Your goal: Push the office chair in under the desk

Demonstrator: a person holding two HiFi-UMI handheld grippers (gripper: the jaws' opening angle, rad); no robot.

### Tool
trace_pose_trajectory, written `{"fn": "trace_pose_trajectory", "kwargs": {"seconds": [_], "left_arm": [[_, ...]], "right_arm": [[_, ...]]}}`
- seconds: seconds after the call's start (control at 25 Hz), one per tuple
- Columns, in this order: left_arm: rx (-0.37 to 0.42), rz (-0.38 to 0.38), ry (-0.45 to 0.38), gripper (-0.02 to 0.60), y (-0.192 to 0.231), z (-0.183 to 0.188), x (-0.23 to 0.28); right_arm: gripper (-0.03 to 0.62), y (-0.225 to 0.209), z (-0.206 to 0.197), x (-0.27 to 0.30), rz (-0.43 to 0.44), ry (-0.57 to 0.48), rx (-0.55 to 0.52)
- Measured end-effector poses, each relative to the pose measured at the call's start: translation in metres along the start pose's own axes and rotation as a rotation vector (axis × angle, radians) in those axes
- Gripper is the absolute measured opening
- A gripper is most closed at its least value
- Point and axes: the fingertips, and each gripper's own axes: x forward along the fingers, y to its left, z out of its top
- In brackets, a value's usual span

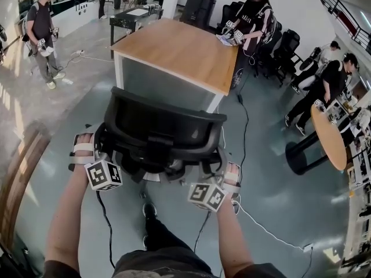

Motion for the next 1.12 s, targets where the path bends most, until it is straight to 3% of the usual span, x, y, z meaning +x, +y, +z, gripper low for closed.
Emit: {"fn": "trace_pose_trajectory", "kwargs": {"seconds": [0.52, 1.12], "left_arm": [[0.023, -0.023, -0.065, 0.267, 0.027, -0.018, 0.089], [0.051, -0.032, -0.132, 0.265, 0.079, -0.060, 0.185]], "right_arm": [[0.264, 0.002, 0.020, 0.078, -0.040, 0.037, 0.012], [0.264, 0.008, 0.076, 0.166, -0.062, 0.081, 0.024]]}}
